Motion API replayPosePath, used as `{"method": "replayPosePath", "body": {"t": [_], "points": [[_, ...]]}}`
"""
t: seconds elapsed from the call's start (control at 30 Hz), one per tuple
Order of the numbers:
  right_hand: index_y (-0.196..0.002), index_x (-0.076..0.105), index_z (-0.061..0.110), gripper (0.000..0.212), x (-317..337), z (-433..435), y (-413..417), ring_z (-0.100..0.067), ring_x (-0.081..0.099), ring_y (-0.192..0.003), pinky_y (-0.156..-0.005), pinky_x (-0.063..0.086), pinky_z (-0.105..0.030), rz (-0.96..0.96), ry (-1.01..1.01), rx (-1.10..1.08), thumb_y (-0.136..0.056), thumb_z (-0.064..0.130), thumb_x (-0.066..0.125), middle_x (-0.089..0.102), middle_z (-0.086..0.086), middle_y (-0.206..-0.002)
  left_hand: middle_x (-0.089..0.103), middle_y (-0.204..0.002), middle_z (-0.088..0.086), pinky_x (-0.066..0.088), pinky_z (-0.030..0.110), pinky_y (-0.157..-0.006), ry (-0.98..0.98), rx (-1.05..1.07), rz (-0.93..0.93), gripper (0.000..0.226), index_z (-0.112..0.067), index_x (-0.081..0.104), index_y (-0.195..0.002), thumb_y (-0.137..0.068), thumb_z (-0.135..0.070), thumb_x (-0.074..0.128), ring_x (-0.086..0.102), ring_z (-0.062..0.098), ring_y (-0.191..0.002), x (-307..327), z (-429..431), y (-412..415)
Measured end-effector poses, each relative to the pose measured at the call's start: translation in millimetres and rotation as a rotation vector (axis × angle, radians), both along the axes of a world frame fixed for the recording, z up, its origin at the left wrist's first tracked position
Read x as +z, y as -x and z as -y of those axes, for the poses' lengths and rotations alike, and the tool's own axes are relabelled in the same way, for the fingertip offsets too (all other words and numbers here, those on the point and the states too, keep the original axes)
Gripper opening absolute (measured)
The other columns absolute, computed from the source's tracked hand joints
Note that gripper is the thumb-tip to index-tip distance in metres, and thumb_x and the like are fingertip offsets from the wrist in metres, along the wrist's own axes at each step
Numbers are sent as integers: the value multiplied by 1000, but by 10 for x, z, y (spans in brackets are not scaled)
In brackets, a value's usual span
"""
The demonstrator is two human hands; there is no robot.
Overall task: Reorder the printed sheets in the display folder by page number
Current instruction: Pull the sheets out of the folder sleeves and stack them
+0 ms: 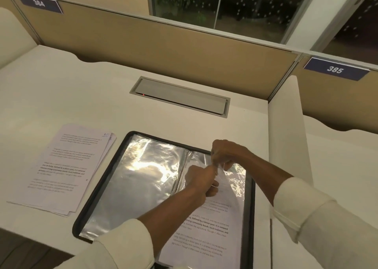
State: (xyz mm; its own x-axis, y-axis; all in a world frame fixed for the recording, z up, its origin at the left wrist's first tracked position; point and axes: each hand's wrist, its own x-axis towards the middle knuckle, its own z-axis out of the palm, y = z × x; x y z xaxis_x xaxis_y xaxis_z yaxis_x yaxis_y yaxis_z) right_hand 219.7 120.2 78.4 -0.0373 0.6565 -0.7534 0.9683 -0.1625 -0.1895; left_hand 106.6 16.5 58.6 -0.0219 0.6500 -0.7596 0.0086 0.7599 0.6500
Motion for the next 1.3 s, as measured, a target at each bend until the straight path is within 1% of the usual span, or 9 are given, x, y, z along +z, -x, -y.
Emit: {"method": "replayPosePath", "body": {"t": [0.13,0.23,0.37,0.53,0.67,0.9,1.0,1.13,1.3], "points": [[-96,73,-9,30,-34,5,40,-30,78,-65,-69,67,-41,54,62,-49,-74,-1,91,78,-19,-82,78,-77,15,55,29,-53,-25,-10,-31,43,-3,74,-92,-97,-45,67,71,21,-57,85,109,-58],[-94,76,-11,24,18,-23,5,-33,79,-70,-68,67,-42,7,136,-96,-74,-6,88,78,-20,-81,77,-70,6,60,31,-57,-83,-53,-140,77,-10,76,-81,-100,-76,41,76,22,-64,130,246,-129],[-102,75,-12,26,181,-74,-59,-37,79,-76,-65,65,-40,-60,262,-131,-77,-12,83,79,-20,-87,71,-74,-7,53,29,-76,-392,-217,-394,89,-22,69,-76,-93,-86,10,69,10,-75,40,565,-84],[-96,81,-3,36,109,-104,-96,-37,79,-79,-69,65,-41,25,378,-99,-73,20,98,80,-14,-95,53,-118,-15,41,30,-103,-805,-514,-746,57,-32,56,-97,-101,-80,26,47,8,-114,-508,822,254],[-88,78,3,29,-55,-74,-133,-31,78,-80,-83,65,-43,116,348,17,-71,15,97,80,-9,-91,14,-174,9,6,47,-131,-801,-788,-866,86,-20,51,-141,-94,-89,27,8,28,-162,-759,1039,541],[-73,68,2,22,-62,-261,-348,-25,68,-59,-63,62,-34,146,127,17,-74,6,90,69,-10,-65,13,-171,29,13,57,-127,-999,-922,-927,115,4,46,-153,-86,-89,51,15,45,-160,-961,1286,766],[-94,68,1,30,-64,-402,-519,-28,76,-80,-76,66,-41,159,24,-4,-76,12,90,75,-11,-91,12,-171,30,7,55,-129,-989,-964,-959,122,3,42,-157,-83,-94,47,15,46,-160,-1027,1286,783],[-123,59,12,47,-70,-536,-681,-23,64,-99,-85,59,-38,261,-218,93,-88,33,82,67,-5,-118,11,-172,29,17,57,-123,-941,-1029,-960,125,-1,40,-159,-81,-99,39,17,46,-159,-1126,1265,799],[-121,62,9,35,-117,-633,-841,-37,65,-110,-87,49,-41,278,-589,-78,-98,35,68,66,-14,-121,23,-168,31,27,58,-120,-957,-1004,-997,120,-3,53,-152,-80,-98,44,25,46,-157,-1198,1257,758]]}}
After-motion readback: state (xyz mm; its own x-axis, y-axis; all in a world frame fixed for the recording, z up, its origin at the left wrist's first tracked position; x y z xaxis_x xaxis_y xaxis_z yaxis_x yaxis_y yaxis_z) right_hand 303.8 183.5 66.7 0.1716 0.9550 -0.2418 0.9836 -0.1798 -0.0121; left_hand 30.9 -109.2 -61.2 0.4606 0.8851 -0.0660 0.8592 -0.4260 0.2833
